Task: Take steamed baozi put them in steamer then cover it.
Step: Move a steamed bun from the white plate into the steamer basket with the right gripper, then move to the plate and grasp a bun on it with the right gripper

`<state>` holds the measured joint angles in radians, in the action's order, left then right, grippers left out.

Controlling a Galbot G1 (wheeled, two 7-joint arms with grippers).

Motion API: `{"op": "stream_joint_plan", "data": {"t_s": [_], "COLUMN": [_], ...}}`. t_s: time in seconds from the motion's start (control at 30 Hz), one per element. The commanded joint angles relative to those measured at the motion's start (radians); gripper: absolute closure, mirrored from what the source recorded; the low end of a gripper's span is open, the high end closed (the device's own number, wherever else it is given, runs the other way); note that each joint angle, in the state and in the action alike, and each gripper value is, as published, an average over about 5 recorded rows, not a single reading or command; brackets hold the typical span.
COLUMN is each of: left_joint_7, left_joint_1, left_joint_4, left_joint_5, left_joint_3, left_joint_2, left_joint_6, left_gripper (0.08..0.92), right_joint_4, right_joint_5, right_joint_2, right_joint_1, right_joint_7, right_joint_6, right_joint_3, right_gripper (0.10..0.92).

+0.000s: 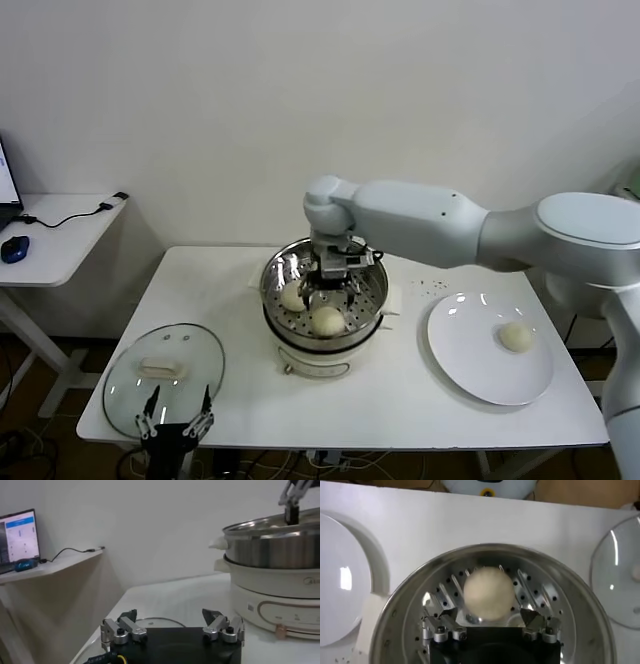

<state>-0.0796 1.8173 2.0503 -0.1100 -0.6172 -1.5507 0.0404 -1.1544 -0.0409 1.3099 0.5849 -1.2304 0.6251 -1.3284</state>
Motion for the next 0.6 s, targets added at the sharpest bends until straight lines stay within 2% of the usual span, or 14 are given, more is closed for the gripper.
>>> {"op": "stream_joint_plan", "data": {"t_s": [0.03, 0.2, 0.3, 0.4, 0.6], "left_joint_7": [0.001, 0.004, 0.006, 0.006, 0.005], "left_joint_1": [0.000, 0.009, 0.017, 0.022, 0.020], "left_joint_4": [-0.004, -0.001, 0.013, 0.033, 0.051], "left_joint_5": [-0.023, -0.030, -0.023, 0.001, 0.007], "left_joint_3": [0.002, 0.005, 0.003, 0.003, -0.001], "left_joint_2": [0.000, 0.005, 0.008, 0.010, 0.014], "left_joint_6": [0.009, 0.016, 0.009, 0.000, -0.008], "left_gripper": [0.177, 0.177, 0.177, 0.177, 0.177], "right_joint_4": [-0.014, -0.114, -0.173, -0.202, -0.179], "right_joint_5": [0.159, 0.439, 0.539, 0.544, 0.398], "right_joint_2": [-0.200, -0.382, -0.503, -0.603, -0.753], "right_joint_1": [0.186, 0.261, 0.252, 0.209, 0.012], "right_joint_7": [0.119, 0.216, 0.234, 0.234, 0.172], "right_joint_6": [-0.305, -0.683, -0.874, -0.948, -0.945], "right_joint_3": [-0.102, -0.219, -0.221, -0.204, -0.081], "right_gripper": [0.203, 0.203, 0.203, 0.203, 0.203]}}
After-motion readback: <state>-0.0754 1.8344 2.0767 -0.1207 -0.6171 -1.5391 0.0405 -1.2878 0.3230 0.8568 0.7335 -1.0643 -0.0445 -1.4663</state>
